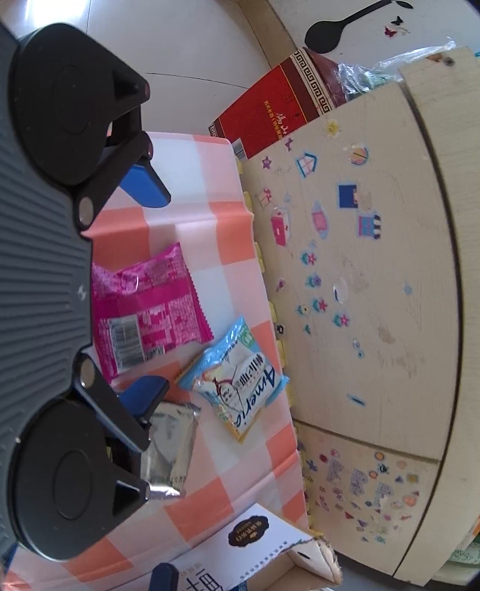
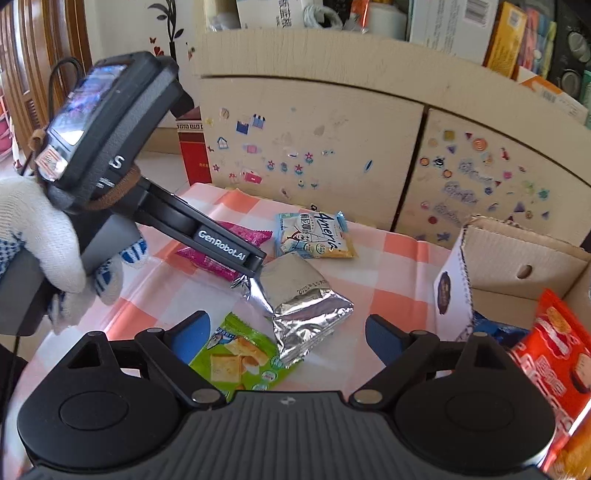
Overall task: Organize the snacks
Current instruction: 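Withdraw both tools from the box toward the remaining snacks, then grasp the pink bag with the left tool while the right tool grasps the silver foil bag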
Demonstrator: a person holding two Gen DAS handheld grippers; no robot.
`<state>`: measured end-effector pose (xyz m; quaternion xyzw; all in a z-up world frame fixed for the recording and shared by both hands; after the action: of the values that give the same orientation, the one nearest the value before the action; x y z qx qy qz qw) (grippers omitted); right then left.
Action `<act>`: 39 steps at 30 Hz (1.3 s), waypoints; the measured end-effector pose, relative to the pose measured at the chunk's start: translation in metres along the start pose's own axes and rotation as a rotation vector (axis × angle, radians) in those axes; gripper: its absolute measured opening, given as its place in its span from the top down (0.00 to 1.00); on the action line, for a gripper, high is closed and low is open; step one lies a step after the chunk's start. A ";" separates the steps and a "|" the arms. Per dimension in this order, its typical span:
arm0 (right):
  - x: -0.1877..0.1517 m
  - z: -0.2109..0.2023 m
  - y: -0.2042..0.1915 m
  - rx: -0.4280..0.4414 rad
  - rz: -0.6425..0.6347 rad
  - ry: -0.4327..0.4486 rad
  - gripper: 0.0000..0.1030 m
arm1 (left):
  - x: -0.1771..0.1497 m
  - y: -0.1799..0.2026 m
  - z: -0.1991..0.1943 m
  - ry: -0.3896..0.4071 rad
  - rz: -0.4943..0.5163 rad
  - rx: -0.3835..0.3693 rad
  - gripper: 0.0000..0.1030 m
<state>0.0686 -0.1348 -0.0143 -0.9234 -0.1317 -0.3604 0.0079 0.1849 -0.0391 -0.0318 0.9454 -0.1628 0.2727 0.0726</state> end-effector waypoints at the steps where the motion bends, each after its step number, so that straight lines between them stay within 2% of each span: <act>1: 0.001 0.004 -0.001 -0.004 -0.003 0.000 0.08 | 0.000 -0.002 0.002 -0.001 -0.002 -0.005 0.06; 8: 0.010 0.031 -0.003 -0.041 -0.030 0.013 0.07 | -0.003 -0.014 0.012 -0.018 -0.030 -0.026 0.06; 12: 0.011 0.043 -0.001 -0.059 -0.057 0.013 0.06 | -0.007 -0.016 0.018 -0.027 -0.004 -0.019 0.05; 16: 0.012 0.052 0.000 -0.030 -0.030 0.004 0.05 | -0.007 -0.021 0.018 -0.021 -0.008 -0.028 0.06; 19: 0.009 0.056 -0.005 -0.005 -0.044 -0.009 0.06 | -0.007 -0.019 0.017 -0.005 0.028 -0.030 0.06; 21: 0.007 0.059 -0.009 -0.014 -0.067 -0.017 0.10 | -0.007 -0.018 0.017 0.003 0.045 -0.028 0.06; 23: 0.006 0.059 -0.010 -0.009 -0.073 -0.027 0.19 | -0.006 -0.017 0.018 0.004 0.049 -0.028 0.07; 26: 0.006 0.058 -0.008 0.010 -0.052 -0.034 0.24 | -0.004 -0.017 0.018 0.013 0.039 -0.032 0.15; 28: 0.006 0.057 -0.007 0.012 -0.044 -0.036 0.28 | -0.002 -0.016 0.018 0.017 0.023 -0.053 0.28; 29: 0.006 0.056 -0.006 0.014 -0.033 -0.037 0.28 | -0.001 -0.015 0.017 0.020 0.022 -0.045 0.29; 33: 0.004 0.055 -0.004 0.014 0.001 -0.042 0.29 | -0.001 -0.011 0.014 0.029 0.051 -0.060 0.50; 39: 0.004 0.046 0.001 -0.023 0.032 -0.047 0.32 | -0.006 -0.009 0.009 0.027 0.094 -0.041 0.50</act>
<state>0.1025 -0.1297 -0.0456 -0.9337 -0.1128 -0.3400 0.0003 0.1871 -0.0314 -0.0429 0.9313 -0.2118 0.2849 0.0812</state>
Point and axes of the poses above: each gripper's, at about its wrist camera, not at the fingertips, and z roughly the way its jaws point, y to its right, x to its top, the point moved 5 cm from there along z, roughly the way its jaws point, and after that the axes turned 7 degrees about -x, right-handed, at the moved point
